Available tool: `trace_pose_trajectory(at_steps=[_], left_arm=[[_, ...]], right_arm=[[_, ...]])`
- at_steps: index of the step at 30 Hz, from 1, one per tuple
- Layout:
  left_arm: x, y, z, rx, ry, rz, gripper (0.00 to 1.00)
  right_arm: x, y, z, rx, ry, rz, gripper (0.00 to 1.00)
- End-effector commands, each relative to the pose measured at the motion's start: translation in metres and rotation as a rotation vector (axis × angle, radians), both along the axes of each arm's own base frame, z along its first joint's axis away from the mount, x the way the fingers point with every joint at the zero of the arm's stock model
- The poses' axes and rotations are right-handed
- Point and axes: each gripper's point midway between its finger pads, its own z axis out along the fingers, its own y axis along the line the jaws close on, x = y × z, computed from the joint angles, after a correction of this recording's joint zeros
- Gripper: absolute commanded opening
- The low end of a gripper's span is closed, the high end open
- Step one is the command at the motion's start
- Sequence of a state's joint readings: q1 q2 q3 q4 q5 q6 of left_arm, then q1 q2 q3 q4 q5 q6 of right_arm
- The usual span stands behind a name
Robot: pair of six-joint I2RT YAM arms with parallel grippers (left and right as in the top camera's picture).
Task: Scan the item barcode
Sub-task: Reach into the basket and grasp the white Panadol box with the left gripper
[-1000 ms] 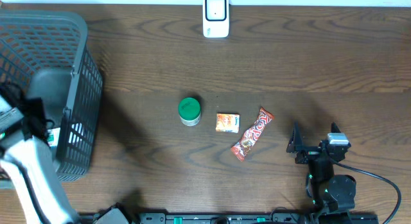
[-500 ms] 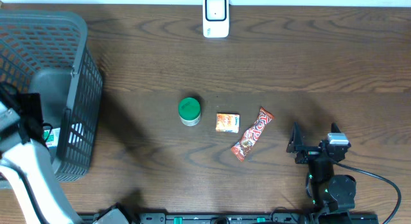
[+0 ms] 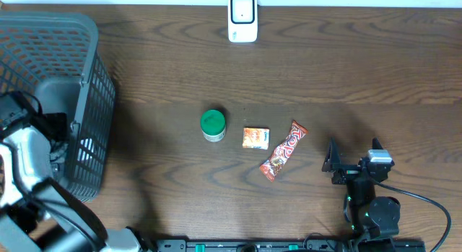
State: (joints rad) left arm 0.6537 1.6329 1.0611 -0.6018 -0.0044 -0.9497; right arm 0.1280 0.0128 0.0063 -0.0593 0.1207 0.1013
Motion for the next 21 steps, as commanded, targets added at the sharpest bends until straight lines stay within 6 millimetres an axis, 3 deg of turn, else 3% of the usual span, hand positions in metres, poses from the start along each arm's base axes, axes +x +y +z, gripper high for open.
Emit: trace_pose_trajectory(at_steps=[1,5,11,18,21], left_arm=[[0.000,-0.008,-0.020,-0.064,0.025,-0.023,0.97],[0.005,-0.012,-0.033,-0.106,0.025,-0.032,0.97],[0.008,-0.009,-0.034,-0.094,0.019,-0.051,0.97],[0.000,-0.015,-0.047,-0.130,0.068,-0.068,0.97],[-0.005,-0.020,-0.058,-0.156,0.110,-0.095,0.85]], right_arm=[[0.000,0.002,-0.001,-0.006,0.001,0.007,0.99],[0.000,0.002,-0.001,-0.006,0.001,0.007,0.99],[0.000,0.002,-0.001,-0.006,0.001,0.007,0.99],[0.000,0.002,-0.001,-0.006,0.001,0.007,0.99],[0.000,0.002,-0.001,-0.006,0.001,0.007,0.99]])
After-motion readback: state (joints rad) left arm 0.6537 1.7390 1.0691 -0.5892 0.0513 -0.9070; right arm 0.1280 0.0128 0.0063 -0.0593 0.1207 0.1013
